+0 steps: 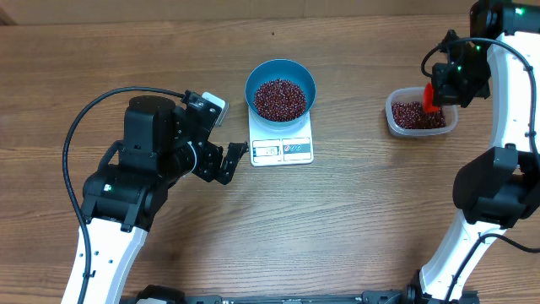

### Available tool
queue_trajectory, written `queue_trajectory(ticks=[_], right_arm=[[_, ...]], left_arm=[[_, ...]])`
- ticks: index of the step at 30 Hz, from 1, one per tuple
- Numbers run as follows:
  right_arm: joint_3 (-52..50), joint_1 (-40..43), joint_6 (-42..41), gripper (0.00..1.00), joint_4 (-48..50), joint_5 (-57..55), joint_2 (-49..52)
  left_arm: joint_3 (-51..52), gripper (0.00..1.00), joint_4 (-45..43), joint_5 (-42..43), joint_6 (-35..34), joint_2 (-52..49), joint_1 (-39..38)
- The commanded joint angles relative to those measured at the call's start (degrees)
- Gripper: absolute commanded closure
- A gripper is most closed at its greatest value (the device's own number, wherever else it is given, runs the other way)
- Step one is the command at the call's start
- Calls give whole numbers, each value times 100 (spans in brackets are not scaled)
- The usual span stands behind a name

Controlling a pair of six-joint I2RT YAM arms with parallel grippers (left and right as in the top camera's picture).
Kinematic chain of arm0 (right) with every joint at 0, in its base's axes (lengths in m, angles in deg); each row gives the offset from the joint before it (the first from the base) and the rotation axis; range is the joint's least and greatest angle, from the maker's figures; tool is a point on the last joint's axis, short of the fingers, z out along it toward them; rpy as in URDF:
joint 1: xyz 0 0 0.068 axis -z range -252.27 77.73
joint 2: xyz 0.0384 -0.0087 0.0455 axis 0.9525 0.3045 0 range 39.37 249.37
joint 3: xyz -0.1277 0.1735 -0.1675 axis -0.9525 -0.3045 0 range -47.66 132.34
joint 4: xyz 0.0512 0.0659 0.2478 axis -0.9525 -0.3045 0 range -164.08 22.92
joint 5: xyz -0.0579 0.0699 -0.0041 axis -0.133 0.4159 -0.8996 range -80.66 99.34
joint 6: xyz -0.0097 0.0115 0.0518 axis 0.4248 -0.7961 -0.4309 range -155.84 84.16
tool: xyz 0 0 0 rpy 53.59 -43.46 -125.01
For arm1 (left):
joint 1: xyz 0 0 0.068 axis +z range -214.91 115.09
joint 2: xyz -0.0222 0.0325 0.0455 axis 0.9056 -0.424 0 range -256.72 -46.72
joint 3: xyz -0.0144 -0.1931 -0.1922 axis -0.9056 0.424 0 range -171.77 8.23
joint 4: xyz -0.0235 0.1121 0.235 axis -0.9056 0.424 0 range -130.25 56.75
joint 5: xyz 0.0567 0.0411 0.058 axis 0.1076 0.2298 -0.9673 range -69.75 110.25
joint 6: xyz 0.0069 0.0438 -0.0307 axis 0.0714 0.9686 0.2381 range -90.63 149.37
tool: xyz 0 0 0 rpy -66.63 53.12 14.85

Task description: Scoop item into bowl and weigh 150g on scale

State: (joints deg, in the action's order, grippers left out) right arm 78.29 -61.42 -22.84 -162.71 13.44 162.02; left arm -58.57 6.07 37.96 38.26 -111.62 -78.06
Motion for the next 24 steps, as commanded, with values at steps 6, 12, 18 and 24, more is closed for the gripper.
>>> queue_trajectory(ticks=[6,12,18,24], right_arm=[[-358,26,107,96,216,0,72],[-376,26,271,96,492,166,76],[-376,26,470,96,511,308,81],[-737,26,599,96,619,304,83]], left_arm=[[-105,0,-2,-22,-101,39,-37],[-105,0,-2,-20,-101,39,-37],[-105,1,-2,-20,-101,39,-37],[-105,0,-2,-22,-103,39,-37]])
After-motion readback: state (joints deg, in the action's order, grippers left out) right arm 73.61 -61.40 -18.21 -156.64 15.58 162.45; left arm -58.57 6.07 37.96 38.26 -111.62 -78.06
